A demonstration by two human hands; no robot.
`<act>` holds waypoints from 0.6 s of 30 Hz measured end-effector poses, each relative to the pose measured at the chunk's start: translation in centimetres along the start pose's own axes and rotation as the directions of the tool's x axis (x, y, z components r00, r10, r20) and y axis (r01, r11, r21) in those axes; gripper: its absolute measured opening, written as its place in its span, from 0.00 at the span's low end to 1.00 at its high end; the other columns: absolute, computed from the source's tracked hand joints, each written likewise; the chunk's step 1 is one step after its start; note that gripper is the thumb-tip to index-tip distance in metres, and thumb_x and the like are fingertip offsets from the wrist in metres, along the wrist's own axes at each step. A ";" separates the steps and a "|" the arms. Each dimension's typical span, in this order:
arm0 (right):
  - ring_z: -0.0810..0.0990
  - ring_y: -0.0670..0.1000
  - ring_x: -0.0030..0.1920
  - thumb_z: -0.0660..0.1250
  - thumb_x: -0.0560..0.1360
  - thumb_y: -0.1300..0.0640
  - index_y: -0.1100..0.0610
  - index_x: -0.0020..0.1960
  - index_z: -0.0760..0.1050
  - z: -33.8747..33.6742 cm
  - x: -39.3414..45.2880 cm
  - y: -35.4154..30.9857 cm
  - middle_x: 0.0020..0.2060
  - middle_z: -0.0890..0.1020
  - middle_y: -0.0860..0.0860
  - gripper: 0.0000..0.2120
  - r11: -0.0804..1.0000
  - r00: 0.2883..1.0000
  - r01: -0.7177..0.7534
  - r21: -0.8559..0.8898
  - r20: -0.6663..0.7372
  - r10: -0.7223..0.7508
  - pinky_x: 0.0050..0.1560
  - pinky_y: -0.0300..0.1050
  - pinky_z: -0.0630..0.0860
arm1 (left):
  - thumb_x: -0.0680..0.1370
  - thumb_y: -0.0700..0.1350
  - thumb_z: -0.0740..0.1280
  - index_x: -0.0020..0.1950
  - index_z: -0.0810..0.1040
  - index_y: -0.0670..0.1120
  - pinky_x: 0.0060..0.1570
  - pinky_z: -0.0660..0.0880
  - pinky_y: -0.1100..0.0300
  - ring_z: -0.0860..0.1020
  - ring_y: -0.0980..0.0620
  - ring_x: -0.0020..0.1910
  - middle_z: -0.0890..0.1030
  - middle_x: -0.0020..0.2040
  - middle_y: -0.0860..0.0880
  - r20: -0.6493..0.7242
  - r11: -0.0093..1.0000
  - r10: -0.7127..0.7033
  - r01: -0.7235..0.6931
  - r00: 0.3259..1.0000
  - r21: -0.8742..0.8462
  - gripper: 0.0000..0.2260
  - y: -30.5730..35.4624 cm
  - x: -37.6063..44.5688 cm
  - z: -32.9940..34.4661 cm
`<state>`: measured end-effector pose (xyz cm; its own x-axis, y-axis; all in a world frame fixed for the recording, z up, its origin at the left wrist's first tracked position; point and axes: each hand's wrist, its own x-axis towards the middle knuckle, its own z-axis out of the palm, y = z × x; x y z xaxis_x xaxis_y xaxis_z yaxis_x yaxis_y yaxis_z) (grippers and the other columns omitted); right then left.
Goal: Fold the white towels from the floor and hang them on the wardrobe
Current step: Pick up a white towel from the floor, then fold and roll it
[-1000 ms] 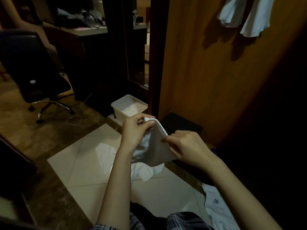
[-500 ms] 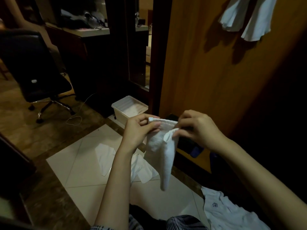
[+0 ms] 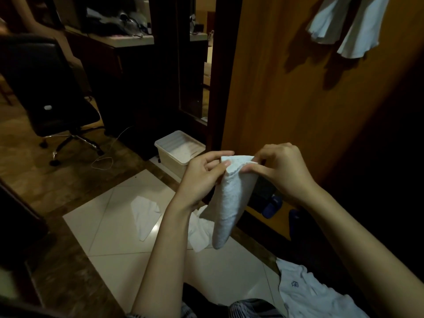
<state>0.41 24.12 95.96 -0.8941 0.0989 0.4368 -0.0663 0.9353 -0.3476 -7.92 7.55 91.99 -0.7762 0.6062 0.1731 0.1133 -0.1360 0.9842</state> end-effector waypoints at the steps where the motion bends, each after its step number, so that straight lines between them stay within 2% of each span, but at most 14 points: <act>1: 0.78 0.41 0.37 0.62 0.65 0.32 0.53 0.39 0.82 0.1 0.0 0.1 0.36 0.81 0.44 0.25 1.000 1.000 -0.012 -0.003 -0.005 0.012 0.44 0.40 0.74 | 0.80 0.40 0.63 0.60 0.79 0.44 0.38 0.74 0.69 0.81 0.61 0.43 0.84 0.43 0.54 -0.004 1.000 -0.006 0.006 1.000 -0.010 0.10 0.1 0.0 0.1; 3: 0.77 0.40 0.36 0.62 0.65 0.32 0.52 0.38 0.82 0.2 0.0 0.1 0.35 0.81 0.43 0.25 0.999 0.999 -0.032 0.001 -0.024 0.032 0.45 0.31 0.69 | 0.80 0.42 0.62 0.58 0.80 0.45 0.34 0.72 0.72 0.79 0.64 0.39 0.82 0.41 0.55 -0.011 0.999 -0.020 0.020 1.000 -0.040 0.10 0.1 -0.1 0.1; 5: 0.78 0.40 0.36 0.63 0.65 0.33 0.53 0.38 0.82 0.3 0.0 0.1 0.35 0.82 0.44 0.24 0.998 0.998 -0.053 0.021 -0.038 0.054 0.45 0.29 0.68 | 0.80 0.46 0.61 0.56 0.80 0.46 0.35 0.72 0.71 0.80 0.63 0.40 0.83 0.41 0.54 0.004 0.996 -0.032 0.032 0.999 -0.080 0.10 0.3 -0.2 0.1; 7: 0.79 0.41 0.36 0.66 0.65 0.35 0.54 0.39 0.82 0.3 0.0 0.1 0.35 0.82 0.45 0.22 0.997 0.997 -0.069 0.040 -0.040 0.071 0.42 0.35 0.74 | 0.77 0.47 0.64 0.57 0.80 0.47 0.40 0.75 0.69 0.81 0.60 0.45 0.84 0.44 0.54 0.034 0.997 -0.019 0.021 0.999 -0.076 0.11 0.4 -0.4 -0.1; 9: 0.79 0.42 0.36 0.69 0.67 0.39 0.54 0.39 0.82 0.3 0.0 0.0 0.35 0.83 0.46 0.17 0.996 0.996 -0.077 0.041 -0.041 0.079 0.39 0.42 0.77 | 0.75 0.43 0.68 0.57 0.79 0.46 0.44 0.77 0.66 0.82 0.58 0.49 0.84 0.47 0.54 0.051 0.999 0.006 -0.004 0.999 -0.044 0.11 0.4 -0.5 -0.2; 12: 0.80 0.44 0.37 0.72 0.68 0.44 0.54 0.40 0.82 0.0 -0.1 -0.3 0.35 0.83 0.47 0.13 0.994 0.996 -0.091 0.058 -0.016 0.092 0.37 0.42 0.77 | 0.75 0.38 0.68 0.55 0.79 0.48 0.45 0.78 0.65 0.82 0.56 0.51 0.84 0.49 0.52 0.049 0.999 0.022 -0.020 0.999 -0.039 0.10 0.4 -0.5 -0.3; 15: 0.80 0.43 0.39 0.74 0.67 0.48 0.55 0.41 0.81 -0.2 -0.3 -0.5 0.37 0.82 0.46 0.11 0.978 0.993 -0.114 0.177 0.007 0.115 0.40 0.44 0.79 | 0.76 0.37 0.67 0.52 0.80 0.49 0.42 0.77 0.67 0.83 0.56 0.47 0.85 0.45 0.53 0.051 0.999 0.022 -0.020 0.998 -0.043 0.09 0.4 -0.4 -0.4; 18: 0.81 0.43 0.42 0.76 0.62 0.48 0.54 0.52 0.77 -0.3 -0.5 -0.2 0.40 0.82 0.47 0.21 0.914 0.987 -0.156 0.374 0.027 0.158 0.44 0.42 0.80 | 0.76 0.36 0.66 0.51 0.80 0.48 0.39 0.76 0.68 0.83 0.58 0.43 0.85 0.41 0.53 0.053 0.999 0.034 -0.032 0.998 -0.036 0.08 0.5 -0.5 -0.3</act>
<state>0.97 23.97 96.11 -0.9049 0.2363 0.3539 -0.0865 0.7121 -0.6967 -7.68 7.01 92.35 -0.7378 0.6421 0.2085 0.1158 -0.1838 0.9761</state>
